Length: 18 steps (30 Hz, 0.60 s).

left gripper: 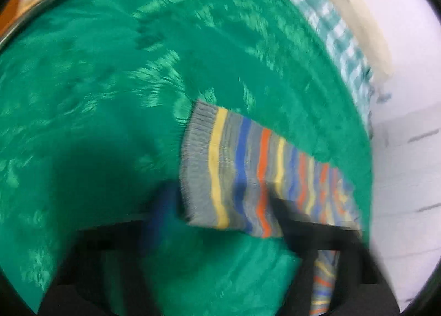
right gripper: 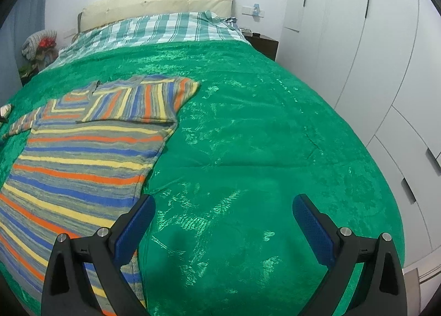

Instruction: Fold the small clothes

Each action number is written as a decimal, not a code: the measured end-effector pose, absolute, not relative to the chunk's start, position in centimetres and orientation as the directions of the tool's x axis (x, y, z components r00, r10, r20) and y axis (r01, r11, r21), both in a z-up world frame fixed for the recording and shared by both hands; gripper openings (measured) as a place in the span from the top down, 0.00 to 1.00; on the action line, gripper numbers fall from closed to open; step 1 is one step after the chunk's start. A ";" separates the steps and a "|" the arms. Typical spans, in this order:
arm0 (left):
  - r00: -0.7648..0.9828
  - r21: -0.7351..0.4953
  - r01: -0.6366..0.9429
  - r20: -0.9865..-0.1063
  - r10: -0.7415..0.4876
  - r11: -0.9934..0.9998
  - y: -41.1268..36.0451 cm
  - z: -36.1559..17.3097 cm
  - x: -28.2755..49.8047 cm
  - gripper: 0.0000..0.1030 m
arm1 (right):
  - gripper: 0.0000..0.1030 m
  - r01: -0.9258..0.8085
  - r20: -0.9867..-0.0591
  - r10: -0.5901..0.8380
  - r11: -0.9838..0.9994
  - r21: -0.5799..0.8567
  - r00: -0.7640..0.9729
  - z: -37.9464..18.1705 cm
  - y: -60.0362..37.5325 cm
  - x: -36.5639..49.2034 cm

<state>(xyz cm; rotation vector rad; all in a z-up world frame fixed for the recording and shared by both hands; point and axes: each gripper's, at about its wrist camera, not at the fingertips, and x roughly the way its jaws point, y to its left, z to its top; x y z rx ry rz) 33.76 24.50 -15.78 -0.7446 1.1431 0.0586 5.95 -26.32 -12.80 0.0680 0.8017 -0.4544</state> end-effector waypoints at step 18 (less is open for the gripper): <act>0.293 -0.301 0.489 -0.828 -0.478 0.819 -15.2 -3.7 37.9 0.37 | 0.04 0.384 -0.706 -0.339 0.918 -0.101 0.623 -13.0 -25.7 6.1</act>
